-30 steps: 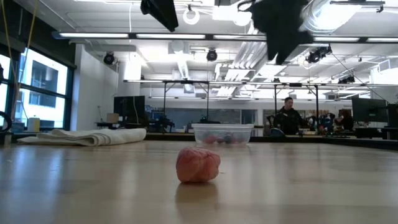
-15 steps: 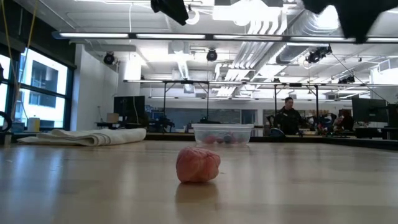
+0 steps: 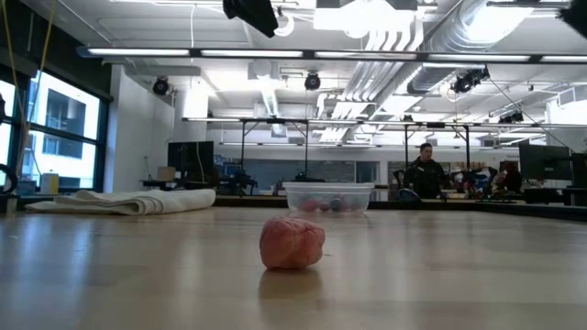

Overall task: Pick and placing Produce into tupperware
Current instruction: Put the red strawberry into the transparent container

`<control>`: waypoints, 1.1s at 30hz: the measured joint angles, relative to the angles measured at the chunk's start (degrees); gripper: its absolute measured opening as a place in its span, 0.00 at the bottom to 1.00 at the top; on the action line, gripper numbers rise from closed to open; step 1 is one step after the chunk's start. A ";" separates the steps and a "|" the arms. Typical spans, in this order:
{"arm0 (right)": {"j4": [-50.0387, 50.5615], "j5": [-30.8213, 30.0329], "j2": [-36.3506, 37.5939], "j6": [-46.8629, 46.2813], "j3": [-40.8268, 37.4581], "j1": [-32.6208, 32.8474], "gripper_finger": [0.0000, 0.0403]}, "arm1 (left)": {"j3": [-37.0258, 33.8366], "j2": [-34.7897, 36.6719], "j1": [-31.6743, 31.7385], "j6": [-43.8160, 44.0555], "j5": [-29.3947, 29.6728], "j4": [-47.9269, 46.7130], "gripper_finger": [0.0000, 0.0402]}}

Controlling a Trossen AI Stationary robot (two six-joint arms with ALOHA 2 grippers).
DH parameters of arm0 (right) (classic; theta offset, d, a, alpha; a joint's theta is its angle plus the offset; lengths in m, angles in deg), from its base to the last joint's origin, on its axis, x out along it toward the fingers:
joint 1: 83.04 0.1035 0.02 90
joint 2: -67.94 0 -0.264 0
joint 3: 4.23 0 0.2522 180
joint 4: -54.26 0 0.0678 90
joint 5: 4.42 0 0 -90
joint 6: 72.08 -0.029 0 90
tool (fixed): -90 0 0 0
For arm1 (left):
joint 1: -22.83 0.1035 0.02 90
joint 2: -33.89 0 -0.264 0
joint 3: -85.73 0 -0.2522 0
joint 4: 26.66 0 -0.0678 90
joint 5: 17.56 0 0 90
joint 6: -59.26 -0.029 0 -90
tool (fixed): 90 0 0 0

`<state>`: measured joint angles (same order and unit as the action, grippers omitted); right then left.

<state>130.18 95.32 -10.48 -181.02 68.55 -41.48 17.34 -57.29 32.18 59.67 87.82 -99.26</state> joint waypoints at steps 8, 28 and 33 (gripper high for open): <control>-1.88 0.59 5.25 -2.67 -7.96 6.08 0.32 | 0.00 0.00 0.00 1.77 0.02 0.37 0.41; -21.37 0.53 9.85 1.26 -25.17 8.14 0.32 | 0.00 0.00 0.02 7.50 0.25 0.45 0.41; -24.78 0.42 9.85 1.67 -26.22 8.14 0.32 | 0.00 0.00 0.02 7.82 0.35 0.45 0.41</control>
<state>105.39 95.74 -0.64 -179.35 42.33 -33.34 17.34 -57.29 32.20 67.49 88.17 -98.81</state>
